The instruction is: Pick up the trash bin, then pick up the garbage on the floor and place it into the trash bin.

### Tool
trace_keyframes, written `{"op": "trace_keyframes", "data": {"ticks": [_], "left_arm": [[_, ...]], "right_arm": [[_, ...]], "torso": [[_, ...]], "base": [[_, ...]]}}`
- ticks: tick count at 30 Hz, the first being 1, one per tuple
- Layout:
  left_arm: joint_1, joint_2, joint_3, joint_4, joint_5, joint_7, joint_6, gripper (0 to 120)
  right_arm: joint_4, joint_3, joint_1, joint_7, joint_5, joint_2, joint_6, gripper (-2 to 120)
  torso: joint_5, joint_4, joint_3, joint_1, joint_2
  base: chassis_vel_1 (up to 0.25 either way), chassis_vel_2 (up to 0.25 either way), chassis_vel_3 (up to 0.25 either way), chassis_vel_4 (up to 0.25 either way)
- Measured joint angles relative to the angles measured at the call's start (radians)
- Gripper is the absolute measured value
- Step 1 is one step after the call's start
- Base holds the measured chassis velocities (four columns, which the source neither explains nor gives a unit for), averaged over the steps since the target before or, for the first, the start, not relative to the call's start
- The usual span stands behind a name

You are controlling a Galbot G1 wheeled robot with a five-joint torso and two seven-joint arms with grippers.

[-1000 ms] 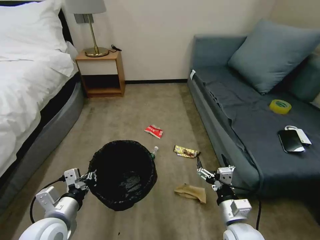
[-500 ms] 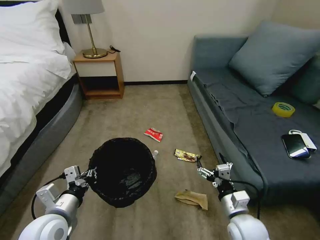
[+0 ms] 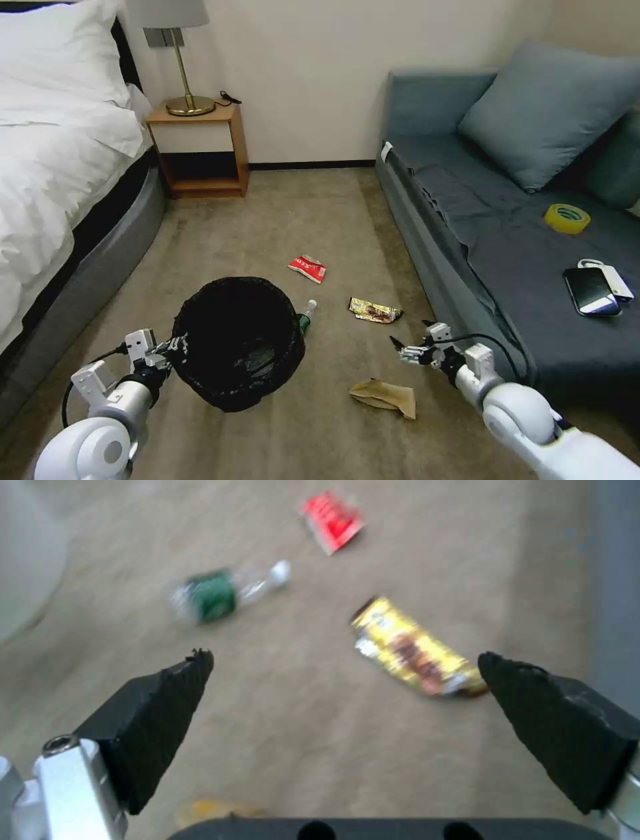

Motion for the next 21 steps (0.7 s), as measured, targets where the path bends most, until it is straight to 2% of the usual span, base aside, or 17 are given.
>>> {"op": "trace_keyframes", "data": {"ticks": [3,5,7,8,10,13,14,17,19,20,21], "left_arm": [[-0.01,0.011,-0.002,0.018,-0.007,0.007,0.002,4],[-0.012,0.013,-0.004,0.021,-0.01,0.008,0.002,4],[-0.016,0.019,-0.01,0.031,-0.016,0.011,0.002,4],[-0.016,0.019,-0.01,0.031,-0.016,0.011,0.002,4],[-0.02,0.023,-0.015,0.04,-0.019,0.017,0.002,4],[-0.02,0.026,-0.018,0.048,-0.022,0.022,0.001,4],[-0.022,0.028,-0.022,0.052,-0.023,0.026,0.0,4],[-0.026,0.032,-0.03,0.064,-0.026,0.031,-0.004,4],[-0.027,0.033,-0.032,0.068,-0.026,0.032,-0.005,4],[-0.029,0.035,-0.036,0.075,-0.027,0.036,-0.006,4],[-0.03,0.037,-0.038,0.078,-0.027,0.037,-0.007,4]], "right_arm": [[-0.087,-0.17,0.156,-0.093,0.079,-0.009,-0.064,100],[-0.108,-0.21,0.191,-0.113,0.091,-0.009,-0.075,100],[-0.16,-0.313,0.291,-0.173,0.121,-0.009,-0.121,100],[-0.16,-0.313,0.291,-0.173,0.121,-0.009,-0.121,100],[-0.218,-0.408,0.394,-0.229,0.137,-0.014,-0.148,100],[-0.257,-0.469,0.45,-0.272,0.136,-0.016,-0.164,100],[-0.279,-0.508,0.487,-0.314,0.135,-0.018,-0.179,100],[-0.325,-0.596,0.56,-0.422,0.128,-0.024,-0.206,100],[-0.343,-0.626,0.582,-0.455,0.12,-0.025,-0.21,100],[-0.386,-0.688,0.636,-0.525,0.096,-0.022,-0.21,100],[-0.406,-0.718,0.662,-0.552,0.084,-0.02,-0.207,100]], "torso": [[0.0008,-0.0003,0.0,0.0,0.0],[0.0,-0.0001,0.0,0.0,0.0],[0.0015,-0.0005,0.0,0.0,0.0],[0.0015,-0.0005,0.0,0.0,0.0],[-0.0004,-0.0001,0.0,0.0,0.0],[0.0003,-0.0002,0.0,0.0,0.0],[0.0012,-0.0002,0.0,0.0,0.0],[-0.0001,-0.0002,0.0,0.0,0.0],[0.0002,-0.0005,0.0,0.0,0.0],[0.001,-0.0005,0.0,0.0,0.0],[0.0004,-0.0005,0.0,0.0,0.0]], "base": [[0.0,0.0,0.0,0.0],[0.0,0.0,0.0,0.0],[0.0,0.0,0.0,0.0],[0.0,0.0,0.0,0.0],[0.0,0.0,0.0,0.0],[0.0,0.0,0.0,0.0],[0.0,0.0,0.0,0.0],[0.0,0.0,0.0,0.0],[0.0,0.0,0.0,0.0],[0.0,0.0,0.0,0.0],[0.0,0.0,0.0,0.0]]}}
